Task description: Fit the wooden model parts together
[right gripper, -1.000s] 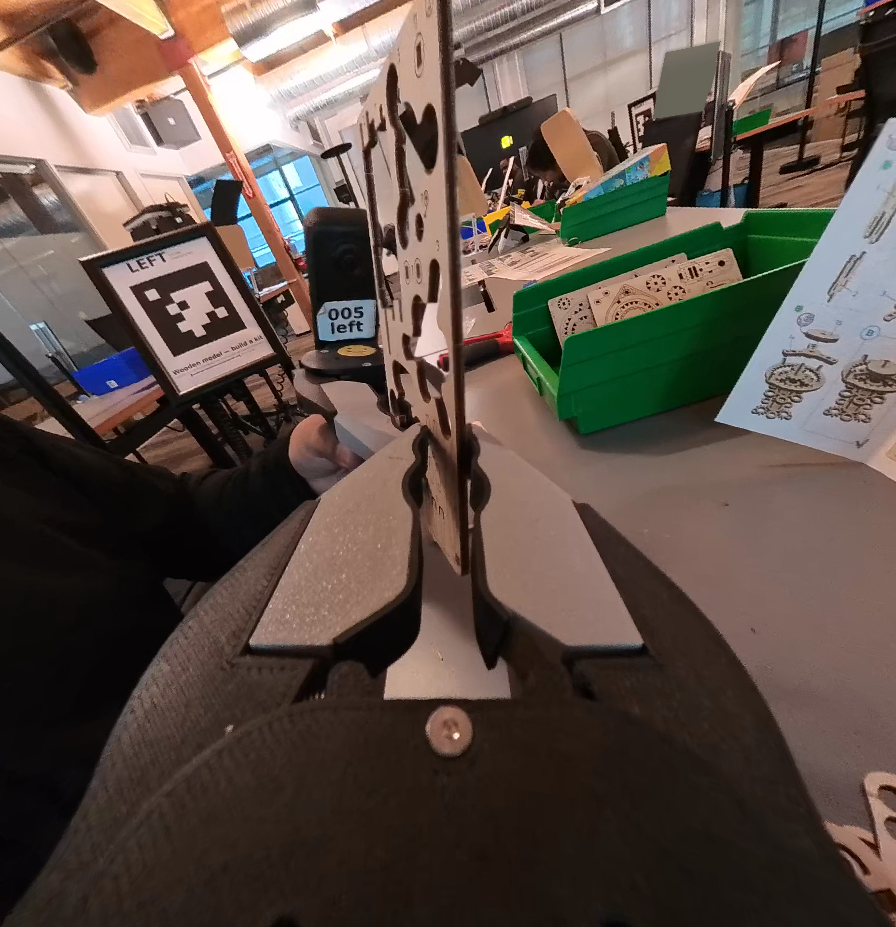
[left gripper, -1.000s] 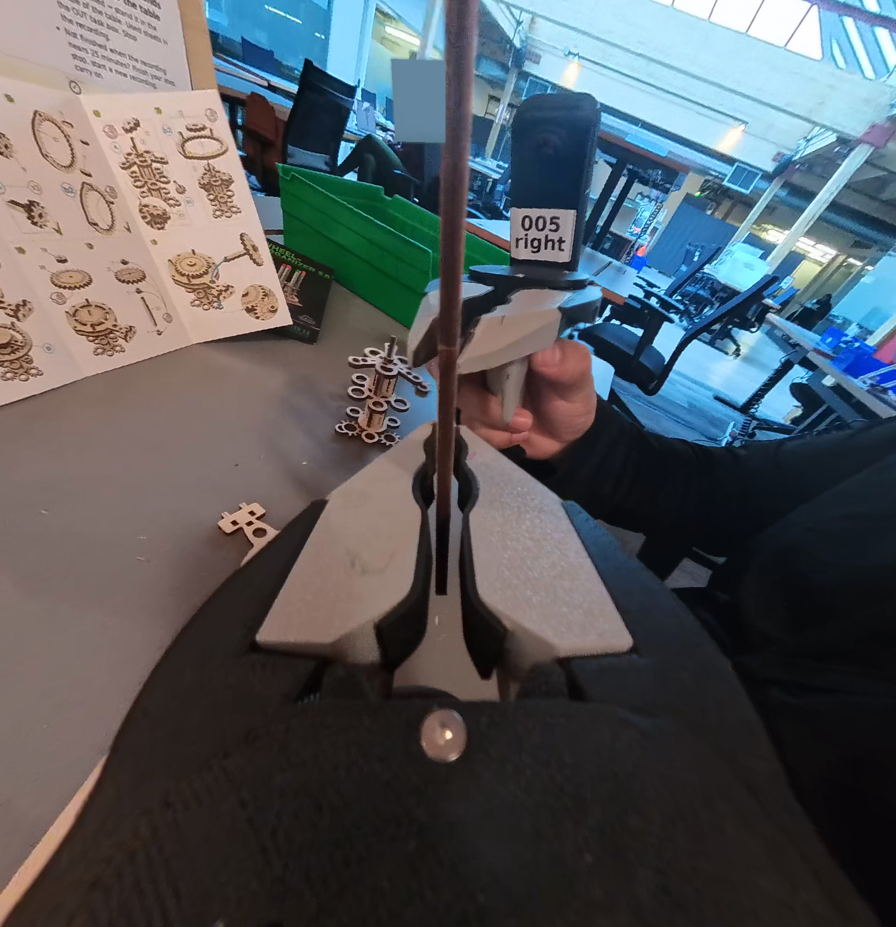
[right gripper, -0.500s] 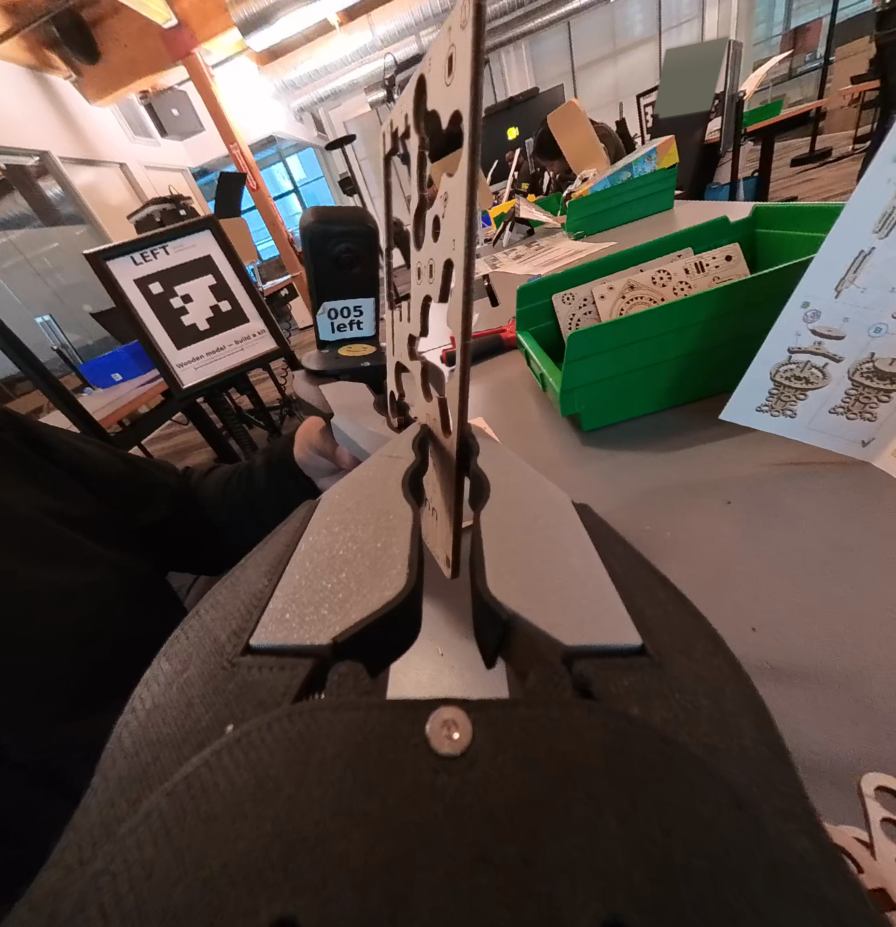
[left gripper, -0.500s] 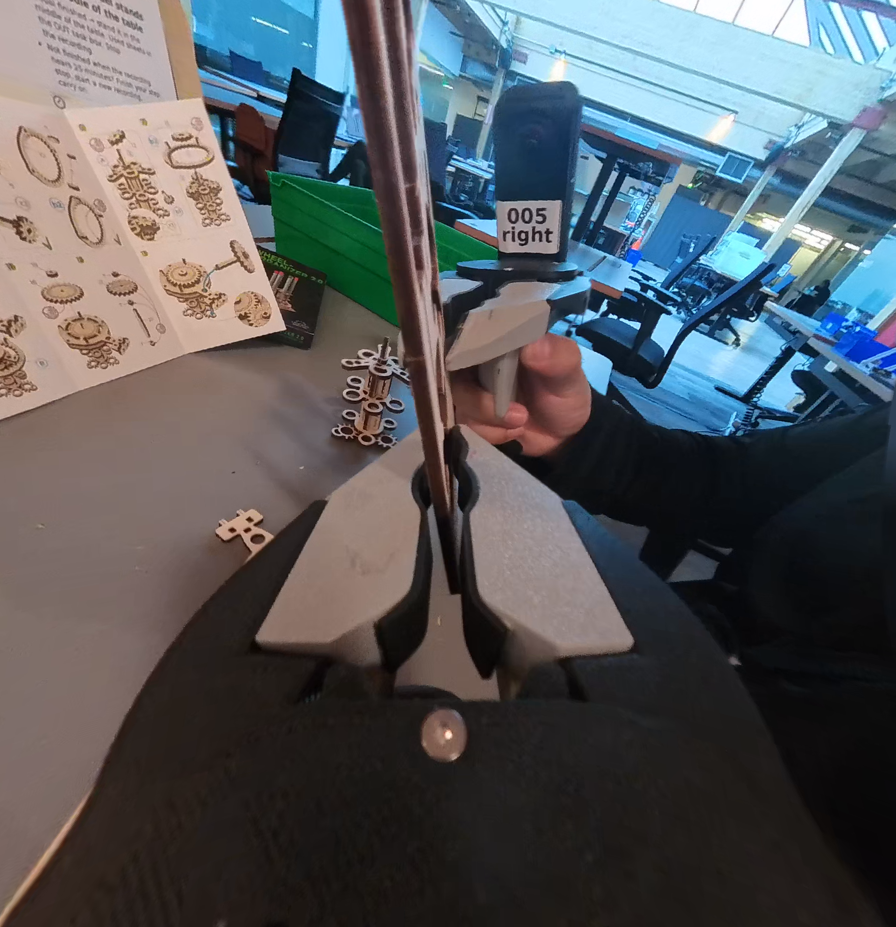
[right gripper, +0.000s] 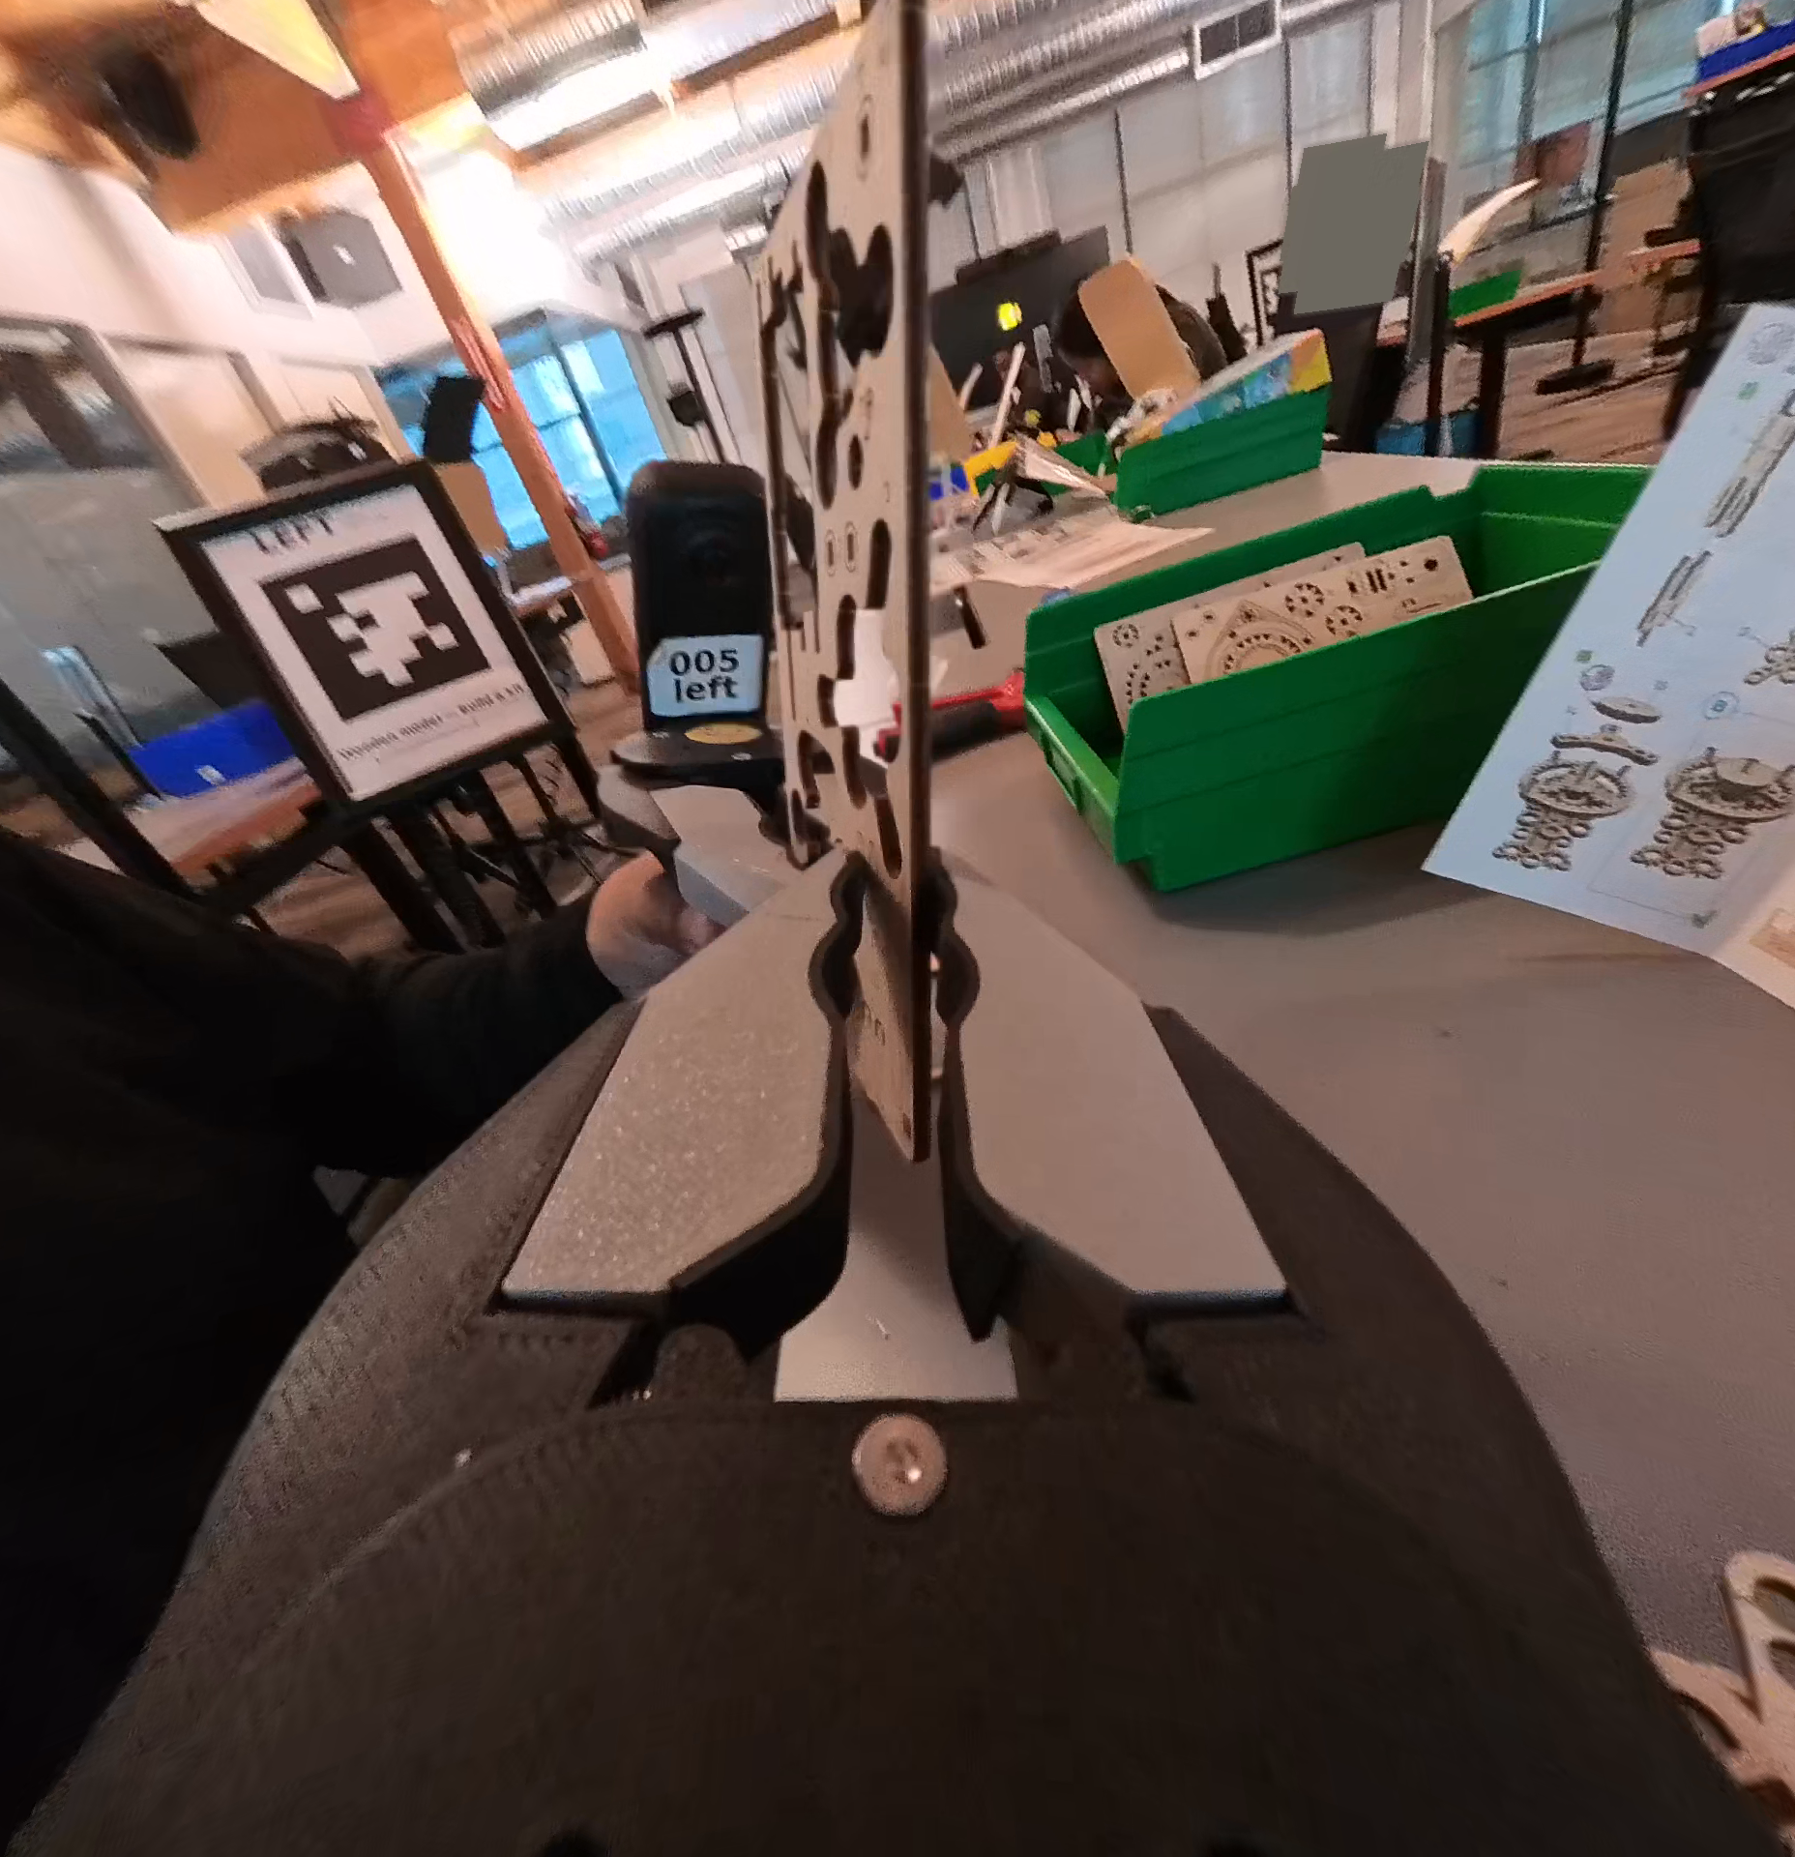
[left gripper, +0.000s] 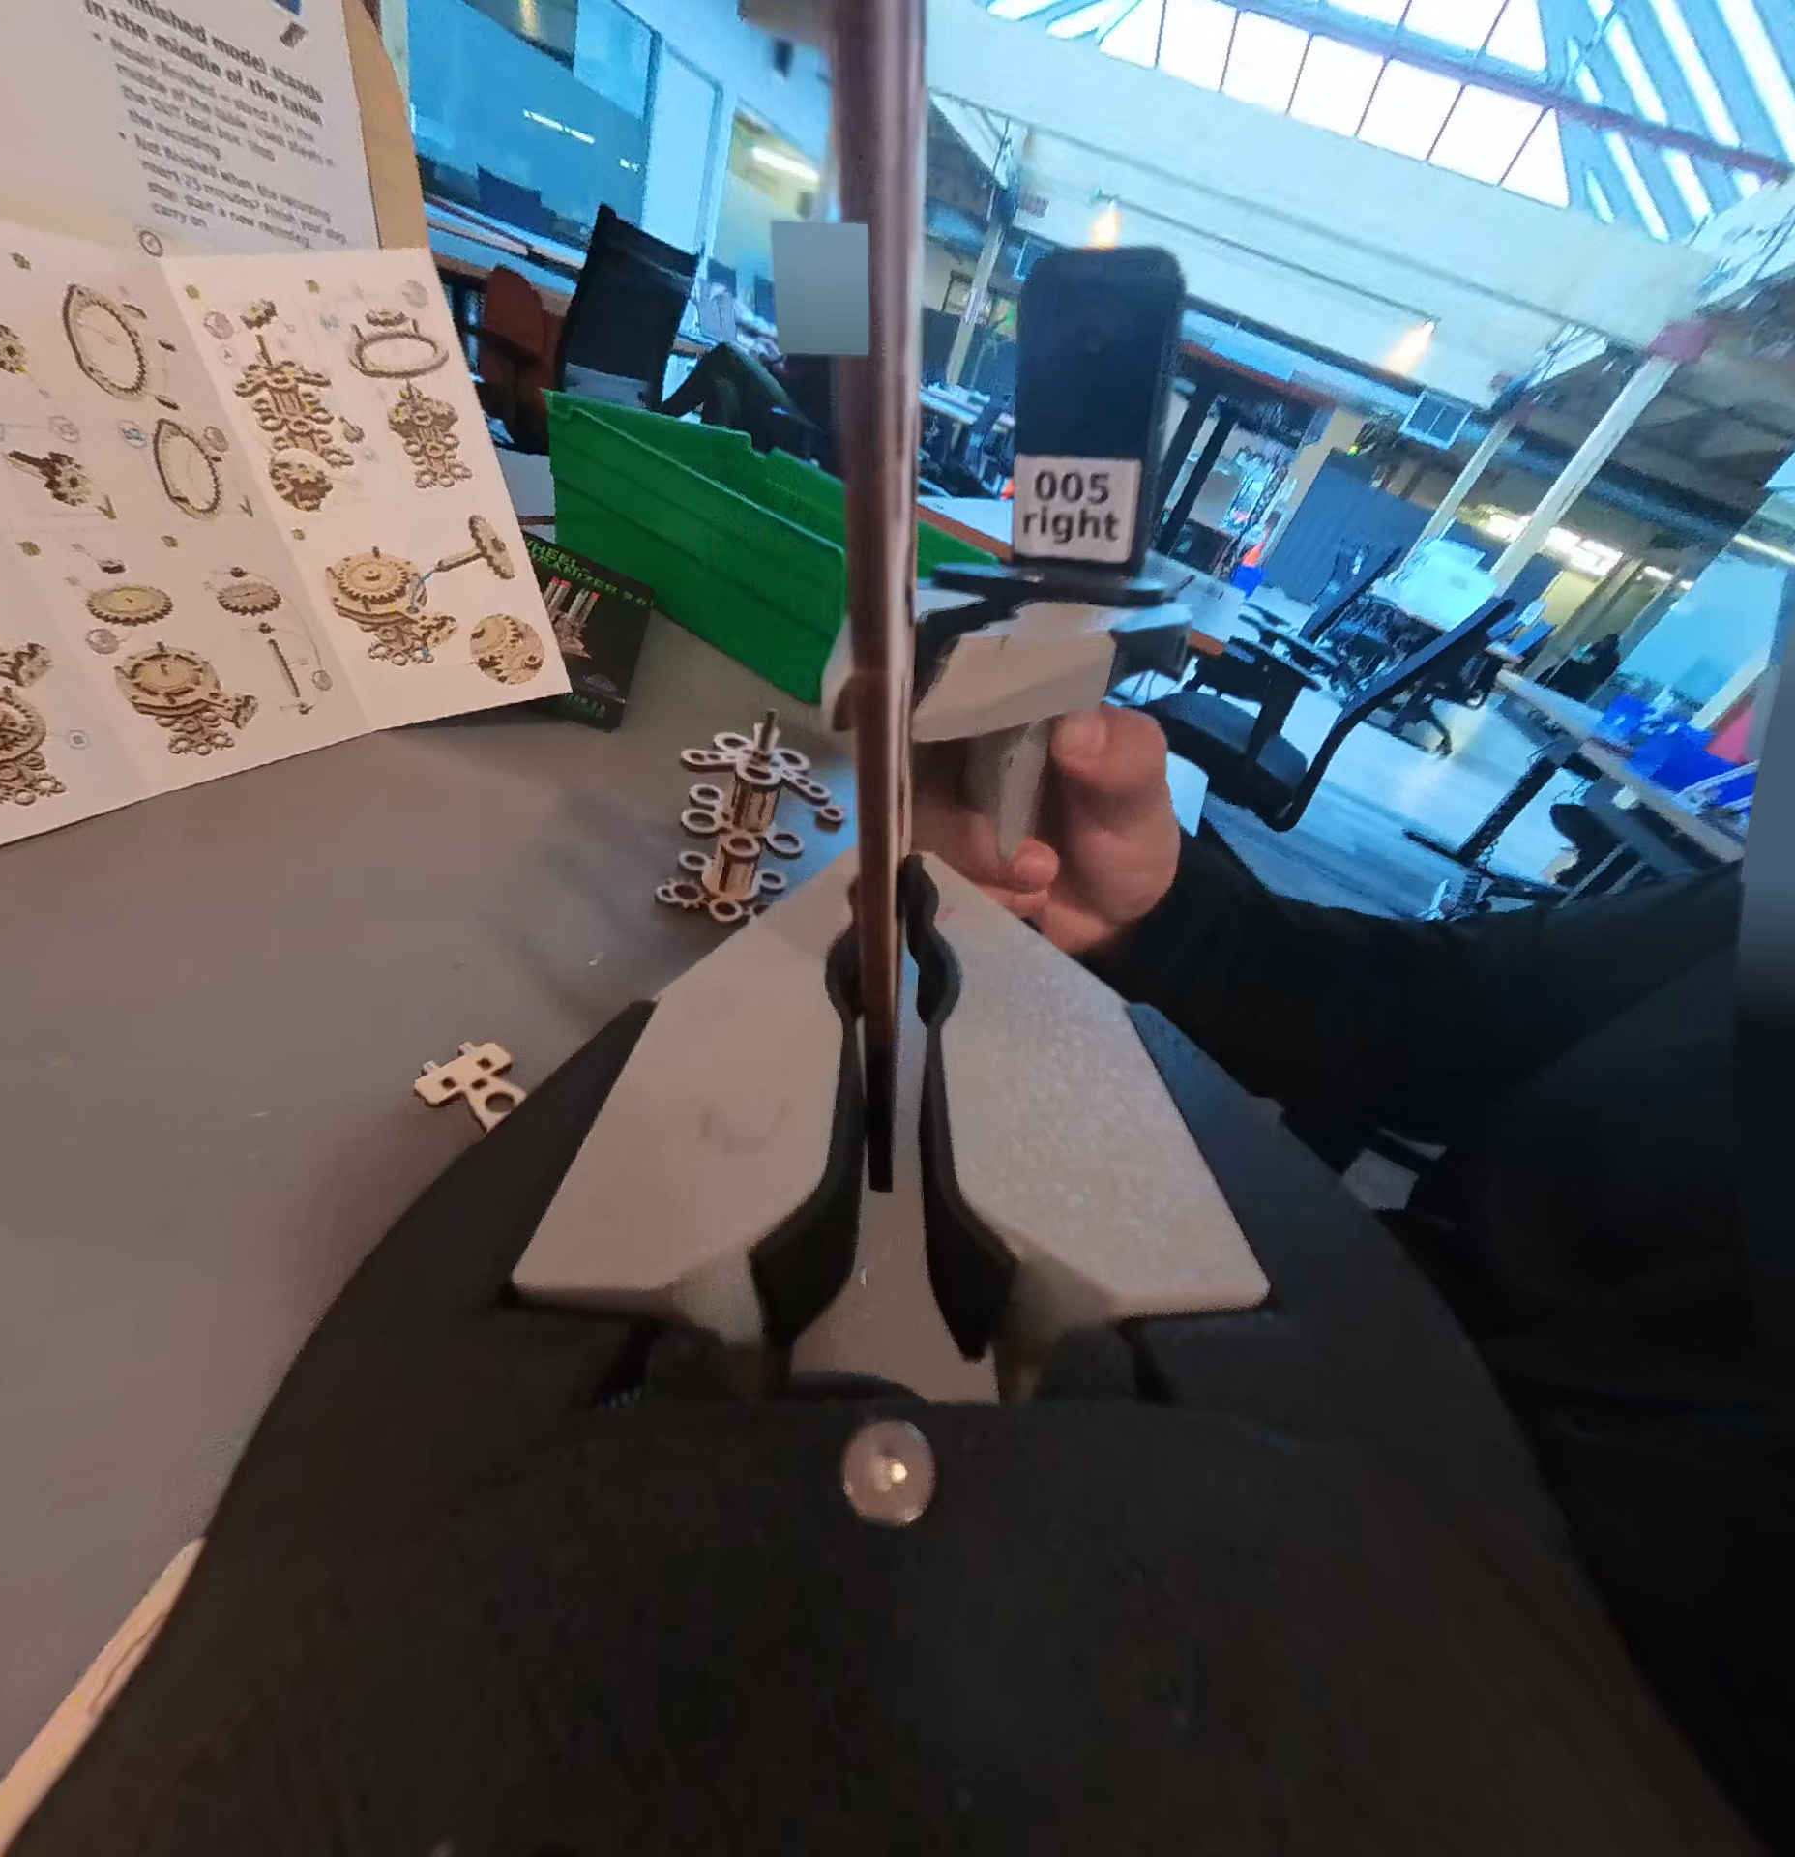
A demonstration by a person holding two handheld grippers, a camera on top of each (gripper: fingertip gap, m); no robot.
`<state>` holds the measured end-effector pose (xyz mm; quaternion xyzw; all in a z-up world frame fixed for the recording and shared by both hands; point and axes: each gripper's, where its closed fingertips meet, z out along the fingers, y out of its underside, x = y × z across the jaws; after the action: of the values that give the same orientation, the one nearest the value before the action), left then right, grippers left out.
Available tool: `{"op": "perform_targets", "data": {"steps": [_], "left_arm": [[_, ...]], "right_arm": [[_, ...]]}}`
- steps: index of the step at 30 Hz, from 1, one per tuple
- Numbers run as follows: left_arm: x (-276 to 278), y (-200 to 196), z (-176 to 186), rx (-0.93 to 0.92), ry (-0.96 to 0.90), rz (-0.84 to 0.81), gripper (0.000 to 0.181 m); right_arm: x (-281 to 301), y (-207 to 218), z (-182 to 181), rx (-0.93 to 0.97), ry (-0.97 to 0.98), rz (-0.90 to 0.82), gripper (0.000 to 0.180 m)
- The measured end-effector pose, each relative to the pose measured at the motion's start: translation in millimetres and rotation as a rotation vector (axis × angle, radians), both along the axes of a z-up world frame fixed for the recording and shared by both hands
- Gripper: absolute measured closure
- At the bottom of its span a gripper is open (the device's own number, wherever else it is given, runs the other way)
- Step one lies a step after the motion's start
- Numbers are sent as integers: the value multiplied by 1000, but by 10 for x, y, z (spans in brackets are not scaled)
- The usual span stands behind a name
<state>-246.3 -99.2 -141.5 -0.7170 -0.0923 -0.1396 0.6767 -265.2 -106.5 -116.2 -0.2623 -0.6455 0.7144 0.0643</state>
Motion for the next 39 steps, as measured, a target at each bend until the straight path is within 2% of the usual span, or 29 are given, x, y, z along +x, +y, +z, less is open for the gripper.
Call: {"op": "perform_targets", "data": {"steps": [19,39], "left_arm": [[-8,4,42,7,-43,12,180],[-14,34,7,-58,72,56,180]], "right_arm": [[-18,57,2,18,25,-21,171],[-44,62,-10,10,13,-32,169]]}}
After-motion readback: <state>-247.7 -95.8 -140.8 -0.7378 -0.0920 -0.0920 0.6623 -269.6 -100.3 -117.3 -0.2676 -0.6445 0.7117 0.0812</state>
